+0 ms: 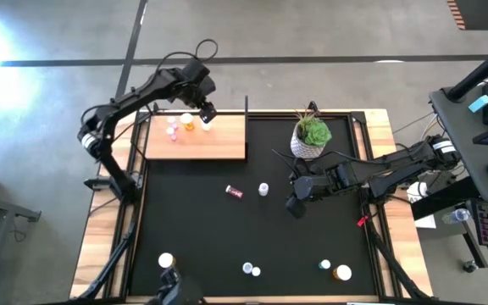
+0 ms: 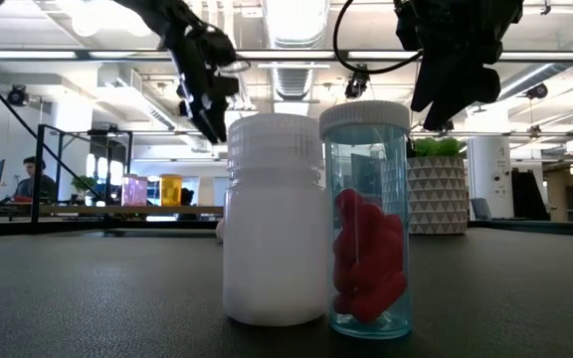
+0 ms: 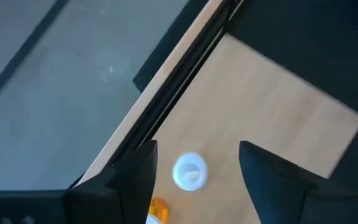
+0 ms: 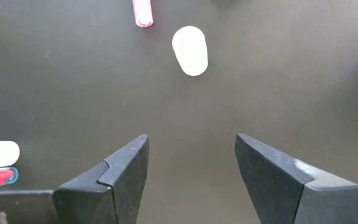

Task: Pick and place medicine bottles onto shelf by color
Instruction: Move the bottom right blue pill bottle to the center of the table

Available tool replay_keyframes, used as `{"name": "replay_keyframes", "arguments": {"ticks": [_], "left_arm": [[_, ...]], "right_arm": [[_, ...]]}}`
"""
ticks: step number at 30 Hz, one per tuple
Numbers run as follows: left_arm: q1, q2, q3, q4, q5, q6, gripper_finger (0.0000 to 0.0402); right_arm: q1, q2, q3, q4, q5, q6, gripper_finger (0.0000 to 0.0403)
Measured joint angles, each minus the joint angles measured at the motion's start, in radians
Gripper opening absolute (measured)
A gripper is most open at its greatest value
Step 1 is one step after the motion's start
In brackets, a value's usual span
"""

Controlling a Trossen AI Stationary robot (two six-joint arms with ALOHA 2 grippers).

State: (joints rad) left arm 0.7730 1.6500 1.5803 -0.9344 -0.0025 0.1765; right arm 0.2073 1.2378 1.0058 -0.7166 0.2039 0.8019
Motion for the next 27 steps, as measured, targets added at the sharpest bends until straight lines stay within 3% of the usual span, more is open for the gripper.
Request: {"name": "replay_keyframes", "arguments": {"ticks": [8,18,27], "left_arm": [[-0.135,-0.103,-0.003,0.008,0.028,-0.080,0.0210],[-0.484,-0.178,-0.031,0.011,0.027,-0.274,0.0210],[-0.775,-0.197,-0.090,0.008,-0.105,-0.550,0.0210]], "right_arm": [[0.000,0.000,0.000,0.000,0.000,0.000,0.0228],[0.000,0.000,0.000,0.001,0.000,0.000,0.0228],[-0.020,0.008,0.000,0.160,0.017,-0.107,0.0228]]}}
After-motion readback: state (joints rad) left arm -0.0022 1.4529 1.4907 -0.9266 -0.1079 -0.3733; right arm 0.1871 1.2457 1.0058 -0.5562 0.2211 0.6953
